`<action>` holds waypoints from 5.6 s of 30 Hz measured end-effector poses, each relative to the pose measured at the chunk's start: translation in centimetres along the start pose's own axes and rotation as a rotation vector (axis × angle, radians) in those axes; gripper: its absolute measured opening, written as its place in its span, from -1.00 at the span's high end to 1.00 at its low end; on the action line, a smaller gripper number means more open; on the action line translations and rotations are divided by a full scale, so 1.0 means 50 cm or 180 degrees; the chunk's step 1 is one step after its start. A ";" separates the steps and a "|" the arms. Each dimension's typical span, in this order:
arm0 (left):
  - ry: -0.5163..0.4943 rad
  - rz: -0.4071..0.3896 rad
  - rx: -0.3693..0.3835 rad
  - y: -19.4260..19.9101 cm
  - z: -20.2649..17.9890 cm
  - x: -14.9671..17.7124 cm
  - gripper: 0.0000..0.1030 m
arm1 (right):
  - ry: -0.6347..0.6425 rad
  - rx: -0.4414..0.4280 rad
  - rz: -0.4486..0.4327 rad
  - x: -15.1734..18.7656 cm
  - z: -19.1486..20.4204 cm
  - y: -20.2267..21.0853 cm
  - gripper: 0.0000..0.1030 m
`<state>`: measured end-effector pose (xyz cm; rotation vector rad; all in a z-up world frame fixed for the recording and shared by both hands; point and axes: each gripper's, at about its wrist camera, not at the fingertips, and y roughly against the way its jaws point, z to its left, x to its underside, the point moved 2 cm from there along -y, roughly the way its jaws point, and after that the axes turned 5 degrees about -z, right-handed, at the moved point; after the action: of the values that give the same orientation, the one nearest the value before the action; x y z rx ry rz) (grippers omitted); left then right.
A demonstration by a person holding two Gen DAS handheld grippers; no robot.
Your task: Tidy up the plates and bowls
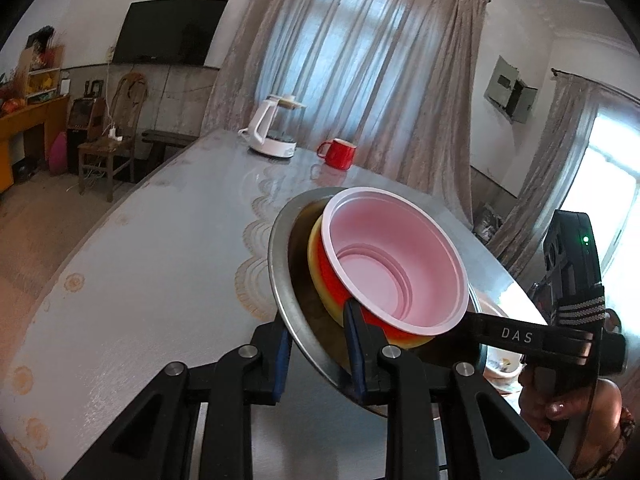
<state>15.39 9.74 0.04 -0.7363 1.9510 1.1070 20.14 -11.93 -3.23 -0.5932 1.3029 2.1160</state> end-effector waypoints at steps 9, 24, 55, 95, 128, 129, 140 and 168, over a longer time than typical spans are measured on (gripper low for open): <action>-0.0119 -0.0019 0.0135 0.000 -0.058 -0.016 0.52 | -0.0119 0.0040 -0.0139 0.000 -0.033 0.057 0.75; -0.0222 0.0064 0.0459 -0.046 -0.177 -0.025 0.52 | -0.0356 0.0296 -0.0331 0.001 -0.125 0.152 0.75; -0.0475 0.0565 0.0628 -0.187 -0.335 0.068 0.51 | -0.0937 0.0786 -0.0344 0.054 -0.323 0.217 0.72; -0.0372 0.0850 0.0545 -0.211 -0.326 0.096 0.45 | -0.0942 0.0893 -0.0310 0.065 -0.337 0.224 0.67; -0.0964 0.0283 -0.0014 -0.015 -0.335 0.137 -0.99 | 0.0053 0.1208 -0.0891 0.157 -0.224 0.365 -0.32; -0.0942 0.0296 -0.0068 -0.010 -0.333 0.142 -0.99 | 0.0086 0.1209 -0.0911 0.167 -0.216 0.371 -0.41; -0.0820 0.0141 -0.0767 0.068 -0.317 0.171 -1.00 | 0.0259 0.1417 -0.0989 0.243 -0.148 0.377 -0.59; -0.0870 0.0381 -0.0938 0.058 -0.315 0.203 -1.00 | 0.0158 0.1377 -0.0858 0.287 -0.144 0.362 -0.59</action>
<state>2.41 -3.97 -1.88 -0.5886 1.6375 1.5064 -2.13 -21.40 -3.69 -0.5955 1.5518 1.5495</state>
